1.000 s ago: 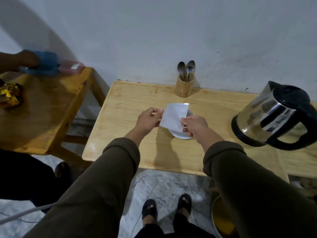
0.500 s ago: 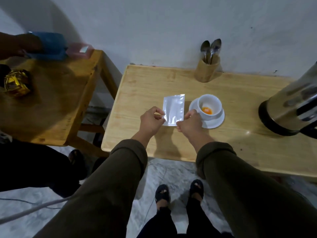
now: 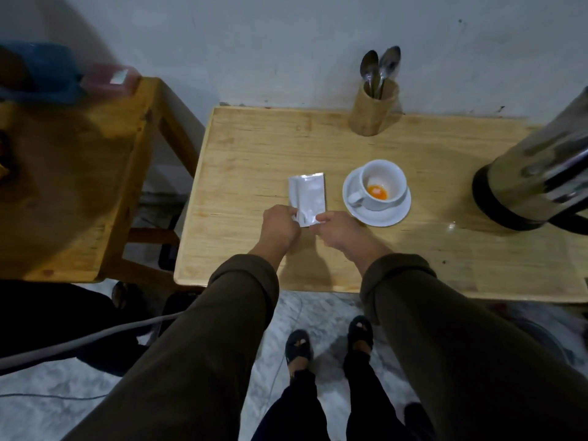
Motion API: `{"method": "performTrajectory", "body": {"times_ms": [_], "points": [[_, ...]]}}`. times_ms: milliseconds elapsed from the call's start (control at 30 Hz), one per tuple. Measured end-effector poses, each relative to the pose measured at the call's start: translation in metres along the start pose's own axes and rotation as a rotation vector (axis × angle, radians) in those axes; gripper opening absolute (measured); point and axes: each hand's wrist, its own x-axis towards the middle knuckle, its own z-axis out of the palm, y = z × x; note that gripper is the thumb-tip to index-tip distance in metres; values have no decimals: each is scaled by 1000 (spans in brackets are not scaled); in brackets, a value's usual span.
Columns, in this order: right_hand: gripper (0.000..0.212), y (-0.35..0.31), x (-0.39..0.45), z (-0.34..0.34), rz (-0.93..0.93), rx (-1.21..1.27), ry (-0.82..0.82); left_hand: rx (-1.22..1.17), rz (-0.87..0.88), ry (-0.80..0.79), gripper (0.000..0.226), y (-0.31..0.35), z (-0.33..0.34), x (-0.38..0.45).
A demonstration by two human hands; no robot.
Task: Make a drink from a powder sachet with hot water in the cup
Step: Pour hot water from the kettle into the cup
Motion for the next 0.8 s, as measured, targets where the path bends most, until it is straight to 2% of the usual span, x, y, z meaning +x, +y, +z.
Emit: {"method": "performTrajectory", "body": {"times_ms": [133, 200, 300, 400, 467, 633, 800], "points": [[37, 1, -1, -8, 40, 59, -28, 92, -42, 4, 30, 5, 8, 4], [38, 3, -4, -13, 44, 87, -20, 126, -61, -29, 16, 8, 12, 4], [36, 6, -12, -27, -19, 82, 22, 207, -35, -10, 43, 17, 16, -3], [25, 10, -22, -48, -124, 167, 162, 151, 30, 50, 49, 37, 24, -20], [26, 13, -29, -67, -189, 183, 266, 138, 64, 70, 48, 51, 38, -29], [27, 29, -43, -110, -362, 14, 487, 91, 67, 108, 43, 93, 80, -51], [32, 67, -54, -162, -504, -165, 651, 143, 20, 6, 56, 118, 117, -56]]}}
